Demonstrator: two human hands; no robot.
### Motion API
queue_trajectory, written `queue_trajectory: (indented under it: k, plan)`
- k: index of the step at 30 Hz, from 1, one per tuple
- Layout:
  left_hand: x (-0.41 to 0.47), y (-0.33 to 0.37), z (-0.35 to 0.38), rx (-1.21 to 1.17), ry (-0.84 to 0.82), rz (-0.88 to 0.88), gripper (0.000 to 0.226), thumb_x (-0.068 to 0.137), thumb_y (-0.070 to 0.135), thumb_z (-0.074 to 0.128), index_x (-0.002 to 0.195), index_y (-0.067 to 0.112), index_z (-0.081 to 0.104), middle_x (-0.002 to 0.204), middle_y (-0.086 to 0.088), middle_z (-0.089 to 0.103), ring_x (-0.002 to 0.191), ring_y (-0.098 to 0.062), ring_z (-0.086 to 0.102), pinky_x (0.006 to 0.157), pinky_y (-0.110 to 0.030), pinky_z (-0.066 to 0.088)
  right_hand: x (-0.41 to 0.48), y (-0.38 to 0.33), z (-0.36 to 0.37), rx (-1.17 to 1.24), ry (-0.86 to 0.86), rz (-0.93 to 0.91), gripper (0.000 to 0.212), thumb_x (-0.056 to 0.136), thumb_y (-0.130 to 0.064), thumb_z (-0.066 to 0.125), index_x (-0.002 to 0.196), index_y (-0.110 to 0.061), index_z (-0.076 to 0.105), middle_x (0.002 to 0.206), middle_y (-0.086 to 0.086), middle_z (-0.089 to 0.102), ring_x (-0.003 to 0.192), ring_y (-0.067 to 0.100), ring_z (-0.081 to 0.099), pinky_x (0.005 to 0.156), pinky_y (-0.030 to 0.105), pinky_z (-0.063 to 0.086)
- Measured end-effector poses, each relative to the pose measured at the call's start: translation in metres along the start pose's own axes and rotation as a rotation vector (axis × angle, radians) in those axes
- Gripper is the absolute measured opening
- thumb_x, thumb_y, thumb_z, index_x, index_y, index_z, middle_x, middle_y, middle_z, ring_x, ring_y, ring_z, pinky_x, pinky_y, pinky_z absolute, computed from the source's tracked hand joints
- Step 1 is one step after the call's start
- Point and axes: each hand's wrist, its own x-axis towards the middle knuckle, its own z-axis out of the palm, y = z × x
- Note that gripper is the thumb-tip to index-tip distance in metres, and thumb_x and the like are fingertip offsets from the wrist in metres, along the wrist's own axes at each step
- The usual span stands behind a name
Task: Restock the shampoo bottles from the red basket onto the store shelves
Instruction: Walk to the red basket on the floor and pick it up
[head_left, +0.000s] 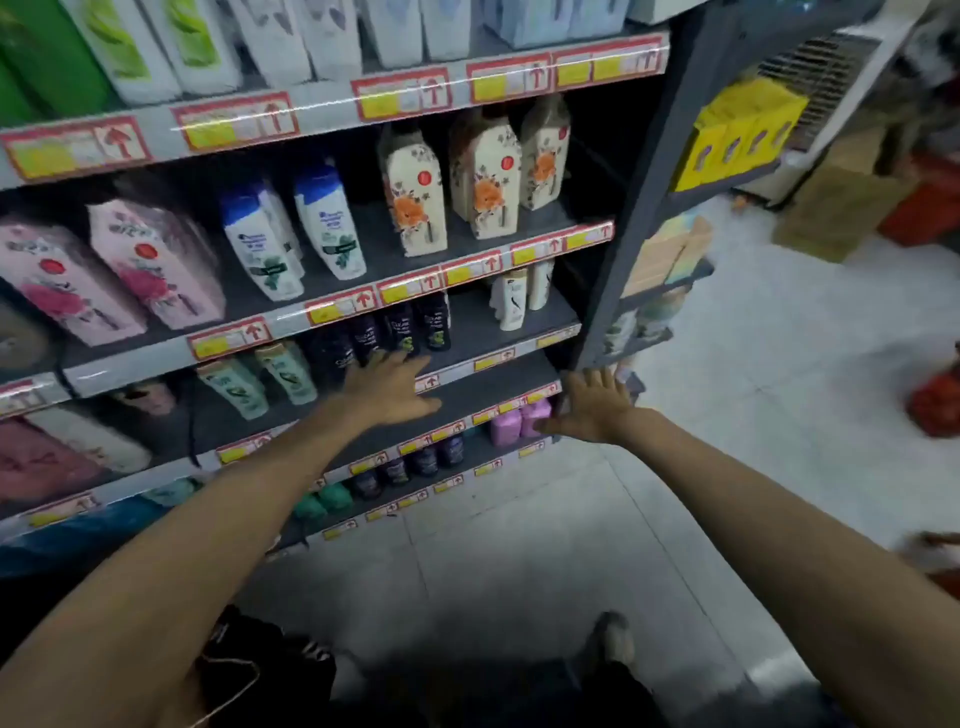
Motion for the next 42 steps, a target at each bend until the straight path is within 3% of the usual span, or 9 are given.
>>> queue_trajectory:
  k: [8,11,17,23,28,33,42]
  plan:
    - [0.082,0.148,-0.033,0.106,-0.038,0.132,0.094,0.08,0.079,0.047,0.161,0.036,0.024,0.166,-0.005,0.03,0.152,-0.032,0.029,0.116,-0.057,0.034,0.027,0.149,-0.033,0.104,0.023,0.101,0.114,0.072,-0.089,0.055,0.16,-0.025,0.019,0.163,0.013,0.025,0.152,0.037,0.014,0.123,0.05,0.02]
    - [0.119,0.216,-0.05,0.117,-0.064,0.143,0.094,0.08,0.078,0.047,0.161,0.038,0.023,0.167,-0.004,0.029,0.152,-0.032,0.028,0.117,-0.06,0.031,0.037,0.221,-0.051,0.145,0.024,0.128,0.108,0.074,-0.086,0.055,0.158,-0.027,0.023,0.156,0.01,0.032,0.149,0.035,0.017,0.12,0.048,0.023]
    - [0.182,0.351,-0.079,0.101,0.001,0.296,0.086,0.086,0.071,0.053,0.16,0.034,0.031,0.163,0.0,0.038,0.148,-0.026,0.037,0.113,-0.048,0.041,0.043,0.359,-0.087,0.147,0.017,0.243,0.11,0.078,-0.084,0.053,0.161,-0.021,0.018,0.163,0.016,0.024,0.153,0.04,0.008,0.122,0.05,0.018]
    - [0.248,0.476,-0.11,0.122,0.0,0.456,0.09,0.073,0.07,0.043,0.156,0.036,0.037,0.159,0.001,0.043,0.145,-0.026,0.04,0.113,-0.053,0.038,0.048,0.469,-0.11,0.224,0.047,0.387,0.11,0.081,-0.084,0.051,0.163,-0.021,0.013,0.167,0.017,0.016,0.156,0.041,-0.001,0.125,0.052,0.01]
    - [0.315,0.564,-0.114,0.174,-0.075,0.559,0.087,0.084,0.07,0.05,0.161,0.039,0.023,0.169,0.001,0.024,0.153,-0.026,0.027,0.117,-0.049,0.034,0.065,0.541,-0.119,0.264,0.041,0.514,0.109,0.081,-0.082,0.053,0.163,-0.02,0.015,0.167,0.018,0.016,0.156,0.041,-0.001,0.125,0.052,0.01]
    - [0.4,0.645,-0.122,0.201,-0.091,0.719,0.084,0.089,0.066,0.053,0.162,0.036,0.021,0.168,-0.003,0.026,0.154,-0.028,0.024,0.118,-0.052,0.031,0.094,0.601,-0.136,0.27,0.057,0.652,0.108,0.08,-0.083,0.053,0.161,-0.02,0.018,0.165,0.017,0.02,0.155,0.041,0.003,0.124,0.052,0.014]
    - [0.501,0.791,-0.169,0.262,-0.081,0.945,0.081,0.088,0.062,0.054,0.16,0.034,0.029,0.161,-0.006,0.038,0.147,-0.032,0.036,0.113,-0.052,0.037,0.103,0.682,-0.188,0.29,0.117,0.872,0.105,0.084,-0.08,0.051,0.163,-0.023,0.014,0.167,0.016,0.015,0.156,0.039,0.002,0.125,0.051,0.01]
